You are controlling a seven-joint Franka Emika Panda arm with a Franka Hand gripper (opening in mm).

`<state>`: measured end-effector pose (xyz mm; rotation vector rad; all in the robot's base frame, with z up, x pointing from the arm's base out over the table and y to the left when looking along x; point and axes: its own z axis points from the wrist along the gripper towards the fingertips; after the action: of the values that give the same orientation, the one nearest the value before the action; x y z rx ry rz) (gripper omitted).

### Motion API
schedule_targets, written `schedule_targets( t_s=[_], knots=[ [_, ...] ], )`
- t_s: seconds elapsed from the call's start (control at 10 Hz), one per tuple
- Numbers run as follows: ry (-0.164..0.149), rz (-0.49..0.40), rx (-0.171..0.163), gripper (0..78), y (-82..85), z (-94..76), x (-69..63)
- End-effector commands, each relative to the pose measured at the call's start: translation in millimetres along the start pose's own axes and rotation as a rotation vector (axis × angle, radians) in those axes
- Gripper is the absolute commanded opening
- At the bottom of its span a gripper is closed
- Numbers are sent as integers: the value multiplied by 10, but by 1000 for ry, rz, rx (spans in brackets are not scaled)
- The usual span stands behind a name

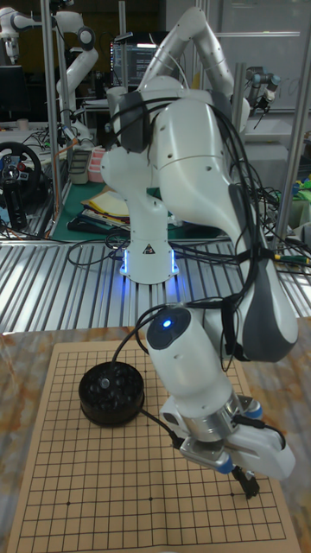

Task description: Play the first move as black on the 3-4 point in the upper right corner of the Go board

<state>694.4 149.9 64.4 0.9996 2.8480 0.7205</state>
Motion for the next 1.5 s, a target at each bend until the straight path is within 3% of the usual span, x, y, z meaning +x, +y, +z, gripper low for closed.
schedule_targets(
  t_s=[0.1, 1.5],
  knots=[
    [0, -3, 0, 11, 21, -20, -9],
    [3, -11, 7, 11, 34, -29, -2]
  ],
)
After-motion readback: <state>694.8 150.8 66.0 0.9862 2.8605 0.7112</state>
